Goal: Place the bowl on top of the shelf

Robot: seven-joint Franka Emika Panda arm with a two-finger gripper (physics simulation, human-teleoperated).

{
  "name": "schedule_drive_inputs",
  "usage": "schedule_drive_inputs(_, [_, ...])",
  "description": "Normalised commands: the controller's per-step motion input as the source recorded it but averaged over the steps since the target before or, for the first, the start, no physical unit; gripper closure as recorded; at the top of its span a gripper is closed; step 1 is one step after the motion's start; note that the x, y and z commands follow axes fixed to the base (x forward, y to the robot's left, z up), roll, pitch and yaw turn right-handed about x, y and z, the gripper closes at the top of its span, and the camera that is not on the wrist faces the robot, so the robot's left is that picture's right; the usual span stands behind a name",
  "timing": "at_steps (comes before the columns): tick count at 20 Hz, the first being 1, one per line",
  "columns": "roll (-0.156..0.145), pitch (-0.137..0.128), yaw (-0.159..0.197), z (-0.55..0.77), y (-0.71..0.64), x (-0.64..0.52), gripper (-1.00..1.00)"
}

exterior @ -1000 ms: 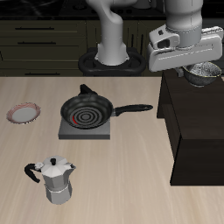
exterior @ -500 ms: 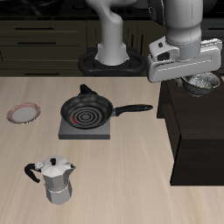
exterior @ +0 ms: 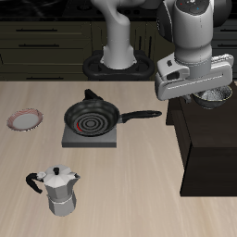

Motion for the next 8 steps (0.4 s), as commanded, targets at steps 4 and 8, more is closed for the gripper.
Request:
schedule_drive_inputs(4, [0.013,-0.006,0.019,0.03,-0.01,-0.04,-1.0])
schedule_drive_inputs(8, [0.048,-0.02,0.027,0.08,0.02,-0.17,-1.0])
